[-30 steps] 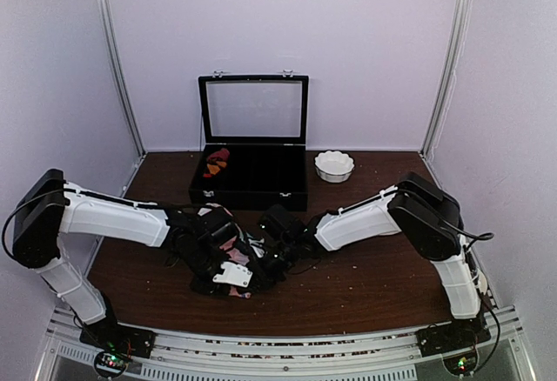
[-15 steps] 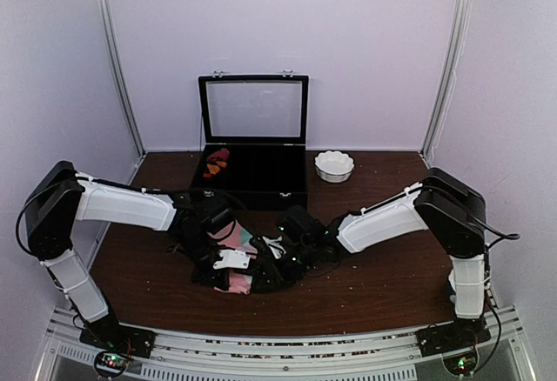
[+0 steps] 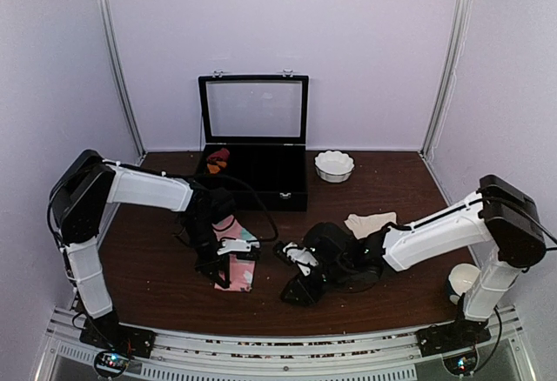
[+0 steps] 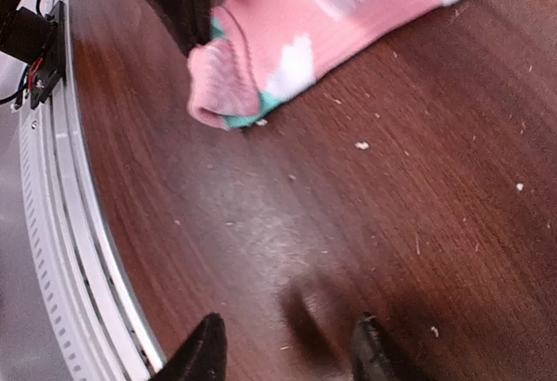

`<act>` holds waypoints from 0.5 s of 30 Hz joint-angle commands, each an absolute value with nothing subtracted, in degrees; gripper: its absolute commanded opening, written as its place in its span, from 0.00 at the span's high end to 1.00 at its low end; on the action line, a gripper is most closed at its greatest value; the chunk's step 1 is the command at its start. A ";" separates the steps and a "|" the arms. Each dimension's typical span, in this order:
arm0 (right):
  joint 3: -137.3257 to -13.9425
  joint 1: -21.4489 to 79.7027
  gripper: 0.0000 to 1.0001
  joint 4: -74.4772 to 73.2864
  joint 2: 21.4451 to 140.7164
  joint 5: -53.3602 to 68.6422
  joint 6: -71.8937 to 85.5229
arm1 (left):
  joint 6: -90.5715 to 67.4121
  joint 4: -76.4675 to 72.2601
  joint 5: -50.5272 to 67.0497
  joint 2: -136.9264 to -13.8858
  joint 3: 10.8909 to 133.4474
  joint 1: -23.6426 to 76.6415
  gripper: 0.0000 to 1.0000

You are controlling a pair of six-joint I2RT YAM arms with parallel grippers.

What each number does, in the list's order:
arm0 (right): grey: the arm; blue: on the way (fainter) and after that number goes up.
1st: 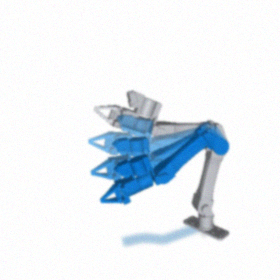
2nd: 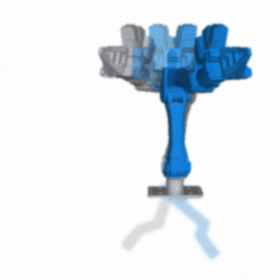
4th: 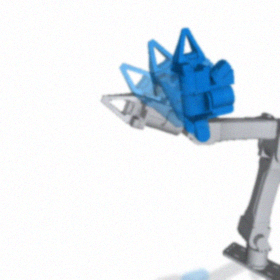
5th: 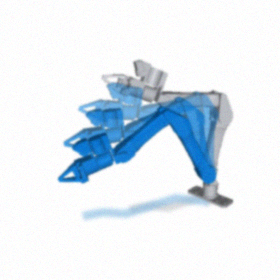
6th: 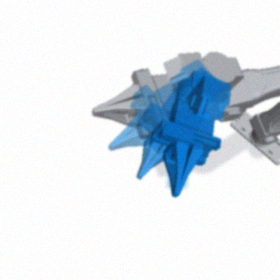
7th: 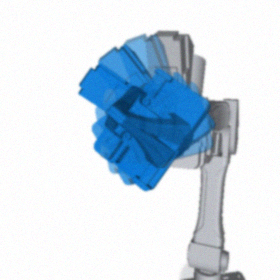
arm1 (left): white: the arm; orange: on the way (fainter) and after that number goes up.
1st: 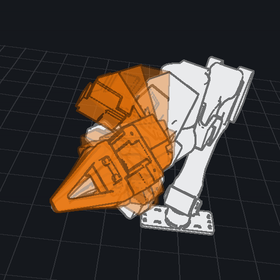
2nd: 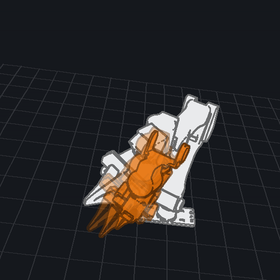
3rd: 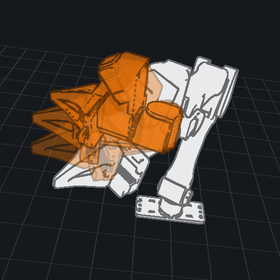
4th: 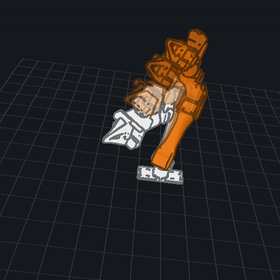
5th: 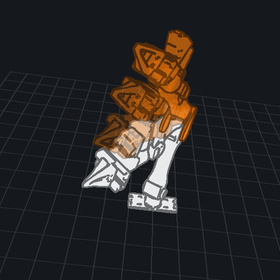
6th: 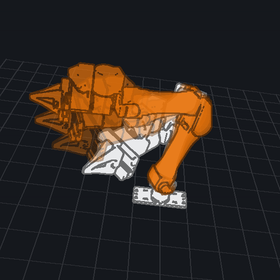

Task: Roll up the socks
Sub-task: Roll the sock at the center of the board.

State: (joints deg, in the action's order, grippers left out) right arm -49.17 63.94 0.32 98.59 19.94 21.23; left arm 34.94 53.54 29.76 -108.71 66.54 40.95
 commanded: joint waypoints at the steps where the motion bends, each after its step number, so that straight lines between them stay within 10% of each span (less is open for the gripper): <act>1: -52.91 71.47 0.02 -8.22 91.87 -3.74 7.83 | 34.15 57.55 31.65 -112.64 70.19 39.16 0.96; 9: -50.47 72.54 0.00 -3.93 87.36 -20.81 10.47 | 34.38 62.28 36.25 -117.73 74.97 37.46 0.95; 15: -39.95 70.39 0.00 16.31 85.98 -7.26 4.89 | 34.74 64.16 38.72 -118.92 77.01 36.59 0.93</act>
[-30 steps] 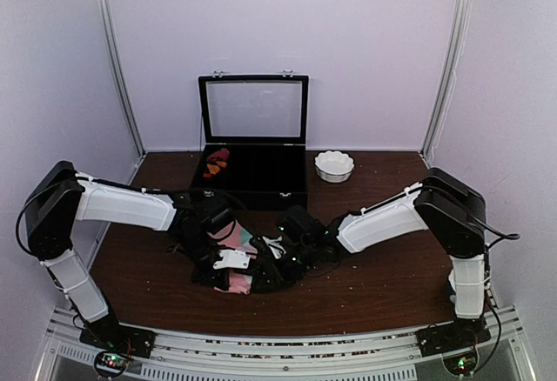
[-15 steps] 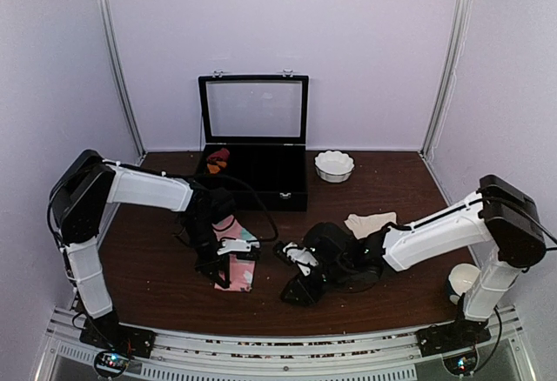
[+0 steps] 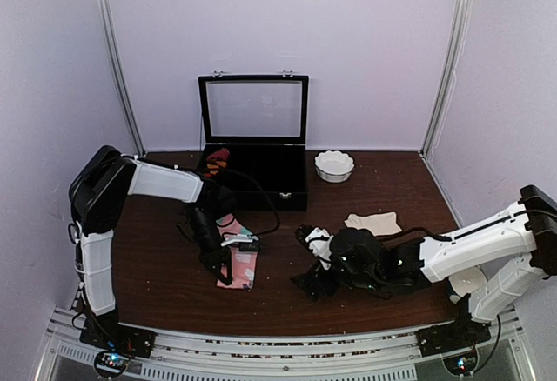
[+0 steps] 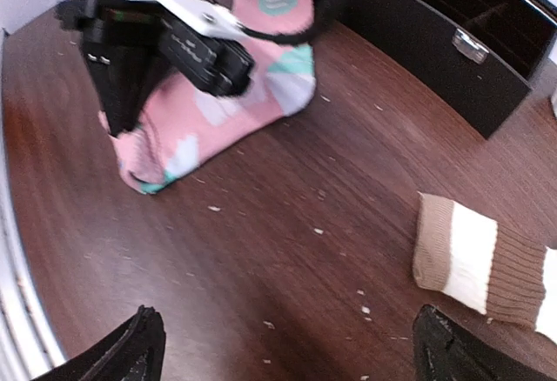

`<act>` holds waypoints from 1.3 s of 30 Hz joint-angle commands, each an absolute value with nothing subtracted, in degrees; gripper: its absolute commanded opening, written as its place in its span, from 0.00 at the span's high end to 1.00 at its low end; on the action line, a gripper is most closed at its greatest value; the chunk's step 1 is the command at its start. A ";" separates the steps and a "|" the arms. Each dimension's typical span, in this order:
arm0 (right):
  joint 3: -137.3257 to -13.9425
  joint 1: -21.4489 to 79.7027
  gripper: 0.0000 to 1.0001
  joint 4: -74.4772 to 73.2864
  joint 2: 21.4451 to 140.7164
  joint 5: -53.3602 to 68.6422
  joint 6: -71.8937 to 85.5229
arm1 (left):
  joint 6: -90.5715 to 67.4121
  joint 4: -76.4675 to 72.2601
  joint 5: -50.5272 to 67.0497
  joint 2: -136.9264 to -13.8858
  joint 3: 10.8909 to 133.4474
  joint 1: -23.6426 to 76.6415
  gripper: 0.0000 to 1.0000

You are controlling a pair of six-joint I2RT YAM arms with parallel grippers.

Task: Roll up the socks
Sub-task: Roll the sock at the center of the board.

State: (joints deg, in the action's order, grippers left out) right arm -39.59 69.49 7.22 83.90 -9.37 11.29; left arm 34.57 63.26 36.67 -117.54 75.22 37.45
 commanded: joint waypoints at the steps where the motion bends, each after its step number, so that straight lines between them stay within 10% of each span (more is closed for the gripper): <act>1: -41.79 72.70 0.00 14.57 87.82 -8.68 -0.78 | 34.72 64.28 38.83 -119.20 77.21 36.49 0.93; 7: -50.18 76.00 0.03 12.52 96.18 0.06 -18.76 | 33.62 64.04 37.01 -121.15 78.38 36.01 0.93; 18: -65.50 72.50 0.45 7.96 110.63 12.41 -29.90 | 32.30 62.91 34.63 -122.08 78.10 35.62 0.93; 39: -71.06 69.70 0.63 5.81 119.65 7.00 -34.96 | 33.67 64.62 32.97 -122.96 79.70 35.54 0.93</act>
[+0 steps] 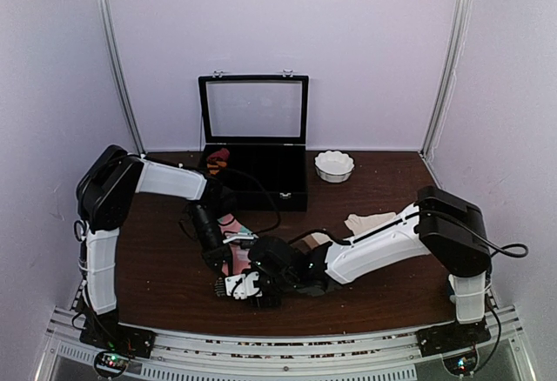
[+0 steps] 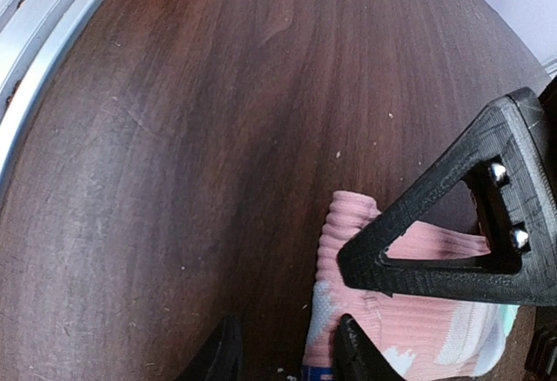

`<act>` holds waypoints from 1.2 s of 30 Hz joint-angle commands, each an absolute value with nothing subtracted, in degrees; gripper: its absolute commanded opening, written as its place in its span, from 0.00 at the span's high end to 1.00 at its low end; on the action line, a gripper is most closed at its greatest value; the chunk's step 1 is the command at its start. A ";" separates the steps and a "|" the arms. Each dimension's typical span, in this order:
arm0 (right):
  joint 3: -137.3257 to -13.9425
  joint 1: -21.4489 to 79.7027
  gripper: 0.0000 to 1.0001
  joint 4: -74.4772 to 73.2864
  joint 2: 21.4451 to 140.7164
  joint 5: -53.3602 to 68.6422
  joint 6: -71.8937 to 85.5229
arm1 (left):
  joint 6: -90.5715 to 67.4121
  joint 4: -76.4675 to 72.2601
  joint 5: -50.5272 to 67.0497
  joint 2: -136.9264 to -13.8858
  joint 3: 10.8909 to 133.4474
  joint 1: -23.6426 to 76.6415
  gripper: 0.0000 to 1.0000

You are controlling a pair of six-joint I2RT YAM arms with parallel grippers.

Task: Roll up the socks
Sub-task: Roll the sock at the center of the board.

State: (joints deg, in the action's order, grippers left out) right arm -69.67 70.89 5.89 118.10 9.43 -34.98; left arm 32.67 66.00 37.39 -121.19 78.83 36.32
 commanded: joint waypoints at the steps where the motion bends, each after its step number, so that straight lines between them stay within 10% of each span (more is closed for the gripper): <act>1: -71.02 69.51 0.63 6.11 119.77 6.77 -34.65 | 33.75 64.74 32.94 -122.96 79.72 35.56 0.93; 17: -72.63 67.06 0.69 2.26 122.69 9.42 -31.65 | 34.96 65.20 33.19 -122.43 79.69 35.57 0.91; 36: -73.47 64.03 1.00 -7.67 125.27 24.16 -17.16 | 36.87 56.84 31.80 -101.26 73.27 29.75 0.55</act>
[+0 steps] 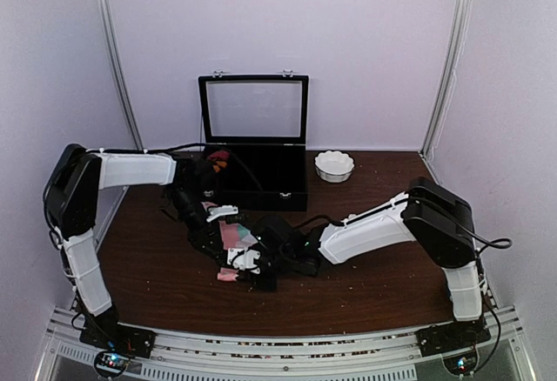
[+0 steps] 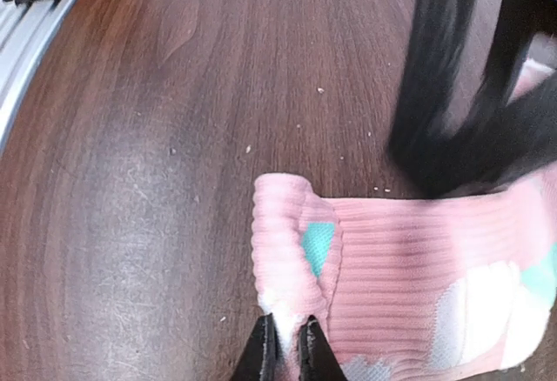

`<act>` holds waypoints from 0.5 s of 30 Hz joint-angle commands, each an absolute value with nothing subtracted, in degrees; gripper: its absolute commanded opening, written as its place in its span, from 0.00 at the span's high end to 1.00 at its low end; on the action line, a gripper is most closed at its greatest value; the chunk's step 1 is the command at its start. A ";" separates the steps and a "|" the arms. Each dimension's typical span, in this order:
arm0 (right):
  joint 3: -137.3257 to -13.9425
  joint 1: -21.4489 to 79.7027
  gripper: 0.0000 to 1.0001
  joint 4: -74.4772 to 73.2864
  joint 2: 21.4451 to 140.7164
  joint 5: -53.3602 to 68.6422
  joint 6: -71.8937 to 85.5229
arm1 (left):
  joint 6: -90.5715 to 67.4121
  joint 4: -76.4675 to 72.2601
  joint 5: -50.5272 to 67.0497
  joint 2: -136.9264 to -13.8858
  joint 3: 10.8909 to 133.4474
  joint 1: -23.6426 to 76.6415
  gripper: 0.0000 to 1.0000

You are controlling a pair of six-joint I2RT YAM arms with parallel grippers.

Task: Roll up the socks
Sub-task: Roll the sock at the center of the board.

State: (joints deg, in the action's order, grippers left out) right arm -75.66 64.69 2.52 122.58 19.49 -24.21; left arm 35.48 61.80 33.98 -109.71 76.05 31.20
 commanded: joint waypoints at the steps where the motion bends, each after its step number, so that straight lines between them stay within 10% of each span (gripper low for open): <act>1: -73.81 63.89 1.00 -7.86 125.33 25.71 -15.36 | 37.48 55.76 31.43 -99.01 72.01 29.72 0.55; 15: -77.98 58.04 1.00 -11.47 130.59 42.91 12.72 | 40.43 47.48 30.63 -93.44 58.91 37.55 0.67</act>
State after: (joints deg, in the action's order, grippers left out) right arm -81.60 59.81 -3.29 126.50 37.36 1.13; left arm 39.99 52.71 31.57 -94.21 61.14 35.14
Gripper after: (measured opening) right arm 0.078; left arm 0.340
